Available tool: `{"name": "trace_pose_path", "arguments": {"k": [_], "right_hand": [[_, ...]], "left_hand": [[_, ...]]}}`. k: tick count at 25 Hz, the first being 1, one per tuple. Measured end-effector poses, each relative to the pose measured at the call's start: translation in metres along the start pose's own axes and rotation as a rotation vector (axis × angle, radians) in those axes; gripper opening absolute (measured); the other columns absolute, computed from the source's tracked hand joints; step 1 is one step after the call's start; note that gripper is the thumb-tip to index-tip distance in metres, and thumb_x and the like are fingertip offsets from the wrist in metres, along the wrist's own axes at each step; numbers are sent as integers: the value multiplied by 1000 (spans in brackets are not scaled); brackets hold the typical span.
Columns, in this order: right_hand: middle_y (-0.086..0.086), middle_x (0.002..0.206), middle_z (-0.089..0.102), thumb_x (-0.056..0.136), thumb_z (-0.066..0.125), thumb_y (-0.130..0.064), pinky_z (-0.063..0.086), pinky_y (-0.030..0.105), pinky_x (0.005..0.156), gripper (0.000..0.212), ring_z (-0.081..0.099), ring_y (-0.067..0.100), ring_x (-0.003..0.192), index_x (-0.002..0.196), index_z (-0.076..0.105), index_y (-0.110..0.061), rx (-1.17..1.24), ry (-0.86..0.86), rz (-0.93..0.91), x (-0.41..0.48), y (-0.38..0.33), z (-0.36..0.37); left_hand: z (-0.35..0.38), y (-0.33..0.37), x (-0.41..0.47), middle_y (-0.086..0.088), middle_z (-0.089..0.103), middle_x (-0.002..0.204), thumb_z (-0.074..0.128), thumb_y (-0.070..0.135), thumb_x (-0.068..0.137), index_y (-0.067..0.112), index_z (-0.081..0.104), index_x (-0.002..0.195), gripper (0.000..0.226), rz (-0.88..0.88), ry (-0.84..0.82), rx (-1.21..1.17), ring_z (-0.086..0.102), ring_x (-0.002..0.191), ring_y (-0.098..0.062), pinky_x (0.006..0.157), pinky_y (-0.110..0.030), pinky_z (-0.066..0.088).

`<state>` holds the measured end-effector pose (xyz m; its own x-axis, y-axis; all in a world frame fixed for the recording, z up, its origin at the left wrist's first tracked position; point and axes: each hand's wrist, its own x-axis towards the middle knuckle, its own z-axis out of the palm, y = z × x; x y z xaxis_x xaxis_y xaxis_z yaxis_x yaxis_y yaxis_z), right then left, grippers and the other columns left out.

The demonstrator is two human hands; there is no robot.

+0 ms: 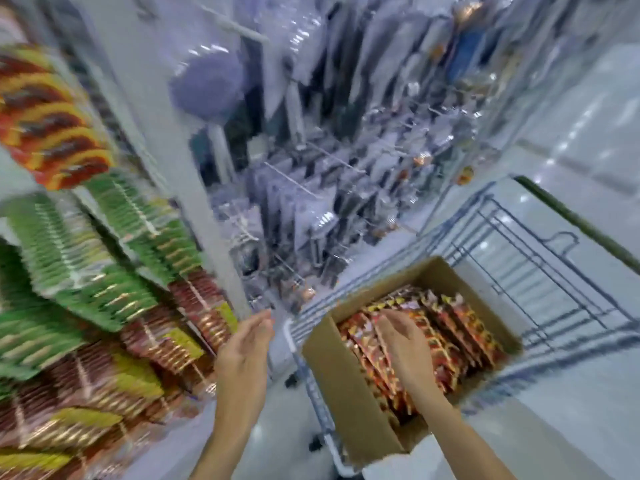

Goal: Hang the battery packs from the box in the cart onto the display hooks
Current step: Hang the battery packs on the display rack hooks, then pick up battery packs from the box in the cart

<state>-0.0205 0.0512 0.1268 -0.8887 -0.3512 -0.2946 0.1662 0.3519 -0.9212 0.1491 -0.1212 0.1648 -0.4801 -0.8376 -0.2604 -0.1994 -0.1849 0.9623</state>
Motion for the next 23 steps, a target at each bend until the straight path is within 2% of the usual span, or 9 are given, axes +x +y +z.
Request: {"name": "trace_pose_path", "arguments": {"k": [3,7,9,11,13,16,19,21,23], "right_hand": [[-5,105,69,103,61,-25,47,33,93,7,66,23,106,107,66,-27,-65,57,120,23,45,-56],[4,116,70,102,59,-31,47,33,89,30,65,28,112,125,67,-14,-156,82,319,48,92,-107],[2,114,67,101,62,-37,47,37,89,34,64,26,109,126,63,-14,-193,98,370,58,107,-120],[-3,115,62,101,62,-38,48,38,93,35,60,22,110,129,60,-17,-225,88,407,67,112,-130],[-6,116,56,103,60,-37,44,33,92,35,55,16,109,132,57,-18,-283,56,420,72,115,-137],[-8,118,57,104,57,-36,40,28,92,37,51,12,108,136,57,-19,-306,25,423,77,117,-143],[-7,125,60,104,57,-36,42,28,95,38,52,11,111,139,56,-20,-289,11,454,80,121,-145],[-5,127,60,104,56,-36,42,29,97,40,53,13,113,140,55,-19,-294,11,470,88,124,-146],[0,134,61,104,56,-35,43,31,97,42,54,15,114,142,53,-17,-310,14,477,99,126,-145]], "left_hand": [[69,-30,-5,11,75,110,64,39,101,42,72,104,9,-95,-186,114,70,106,-9,95,-35,53],[163,-73,-3,8,72,106,57,26,106,22,70,118,18,-181,-354,305,67,95,-5,76,-11,49],[206,-98,9,1,70,109,54,20,108,11,68,122,22,-233,-375,426,66,95,-14,83,-20,52],[243,-119,22,-7,65,113,51,16,107,11,63,116,15,-280,-384,568,59,96,-20,90,-31,51],[268,-134,34,-7,57,114,48,12,106,12,60,121,19,-343,-347,670,52,98,-19,87,-31,44],[292,-160,55,-12,66,127,51,14,104,-1,63,128,31,-464,-259,768,62,115,-32,87,-33,45],[305,-175,69,-13,72,118,60,22,103,-3,71,108,28,-569,-176,730,66,111,-36,91,-35,52],[310,-178,70,-5,65,95,64,23,103,9,62,80,27,-618,-111,627,64,98,-31,86,-34,46],[310,-174,69,-6,62,88,67,22,102,14,54,75,31,-673,-58,530,56,83,-24,82,-35,43]]}}
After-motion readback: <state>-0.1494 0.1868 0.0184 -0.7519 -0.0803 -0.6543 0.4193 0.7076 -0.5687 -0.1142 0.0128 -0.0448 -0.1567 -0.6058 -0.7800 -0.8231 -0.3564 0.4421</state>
